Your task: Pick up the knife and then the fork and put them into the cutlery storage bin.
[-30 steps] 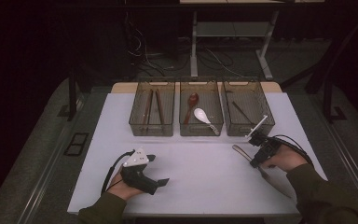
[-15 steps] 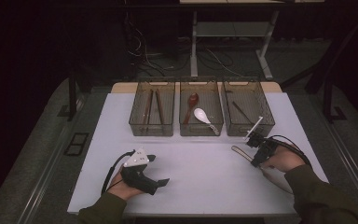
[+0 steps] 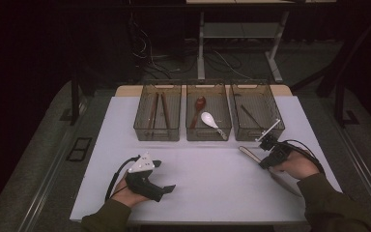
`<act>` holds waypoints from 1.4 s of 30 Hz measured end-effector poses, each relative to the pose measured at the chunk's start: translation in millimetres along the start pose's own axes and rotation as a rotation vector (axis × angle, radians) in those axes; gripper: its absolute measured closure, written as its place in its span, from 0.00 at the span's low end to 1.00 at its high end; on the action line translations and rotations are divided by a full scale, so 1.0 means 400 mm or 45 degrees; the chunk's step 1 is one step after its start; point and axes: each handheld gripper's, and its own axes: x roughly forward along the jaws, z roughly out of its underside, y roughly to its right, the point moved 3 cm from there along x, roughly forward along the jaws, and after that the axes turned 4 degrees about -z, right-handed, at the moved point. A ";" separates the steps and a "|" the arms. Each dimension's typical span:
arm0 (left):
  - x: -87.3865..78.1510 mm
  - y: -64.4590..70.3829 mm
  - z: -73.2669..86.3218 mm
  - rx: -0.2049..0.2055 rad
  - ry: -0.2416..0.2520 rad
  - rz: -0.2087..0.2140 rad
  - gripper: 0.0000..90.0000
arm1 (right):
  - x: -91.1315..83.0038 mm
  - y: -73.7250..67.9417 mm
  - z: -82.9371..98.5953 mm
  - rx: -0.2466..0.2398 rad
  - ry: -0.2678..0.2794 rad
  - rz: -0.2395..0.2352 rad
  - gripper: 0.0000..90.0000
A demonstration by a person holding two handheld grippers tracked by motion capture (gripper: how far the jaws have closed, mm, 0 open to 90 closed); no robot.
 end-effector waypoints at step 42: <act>0.003 -0.001 -0.001 -0.001 0.000 0.009 0.00 | -0.366 0.136 -0.163 0.197 1.054 0.057 0.89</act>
